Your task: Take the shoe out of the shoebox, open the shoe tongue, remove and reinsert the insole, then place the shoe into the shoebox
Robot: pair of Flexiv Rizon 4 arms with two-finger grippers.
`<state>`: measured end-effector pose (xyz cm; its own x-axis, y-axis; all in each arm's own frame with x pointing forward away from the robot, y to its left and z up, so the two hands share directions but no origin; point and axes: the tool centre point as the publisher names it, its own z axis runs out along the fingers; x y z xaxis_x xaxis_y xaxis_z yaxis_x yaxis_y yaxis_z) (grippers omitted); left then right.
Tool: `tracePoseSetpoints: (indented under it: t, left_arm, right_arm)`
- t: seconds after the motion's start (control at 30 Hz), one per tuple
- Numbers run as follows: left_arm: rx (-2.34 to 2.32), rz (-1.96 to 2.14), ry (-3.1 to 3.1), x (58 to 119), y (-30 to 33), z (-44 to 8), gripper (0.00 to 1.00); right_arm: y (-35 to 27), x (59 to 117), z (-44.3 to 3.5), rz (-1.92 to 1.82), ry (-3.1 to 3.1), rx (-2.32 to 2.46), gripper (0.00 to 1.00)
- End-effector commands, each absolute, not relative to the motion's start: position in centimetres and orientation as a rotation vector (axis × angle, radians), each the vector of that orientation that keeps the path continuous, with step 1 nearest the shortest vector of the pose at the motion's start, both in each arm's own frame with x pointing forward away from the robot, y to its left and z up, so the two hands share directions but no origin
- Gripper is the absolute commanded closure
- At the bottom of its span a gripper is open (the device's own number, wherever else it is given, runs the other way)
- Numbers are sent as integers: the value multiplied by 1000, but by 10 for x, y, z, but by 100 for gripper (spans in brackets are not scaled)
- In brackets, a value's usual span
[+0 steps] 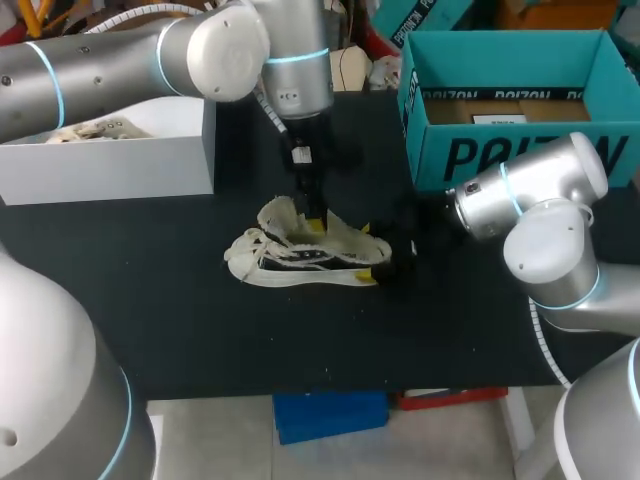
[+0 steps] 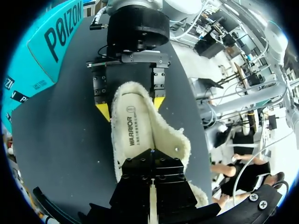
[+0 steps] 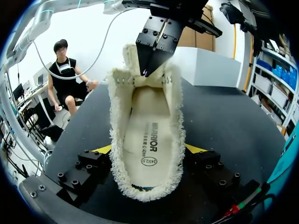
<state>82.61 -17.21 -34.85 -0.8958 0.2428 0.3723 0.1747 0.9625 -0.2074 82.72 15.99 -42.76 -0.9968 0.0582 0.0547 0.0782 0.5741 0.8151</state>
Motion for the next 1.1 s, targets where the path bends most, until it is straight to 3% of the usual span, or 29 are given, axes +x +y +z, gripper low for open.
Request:
tracePoseSetpoints:
  t: [0.03, 1.1]
  left_arm:
    - [-295, 227, -2698, 823, -177, -362, 100]
    - [-242, 177, -2707, 789, -170, -412, 100]
  right_arm:
    - [160, 828, -427, -1430, -2769, -122, 100]
    - [160, 828, -427, -1430, -2769, -122, 100]
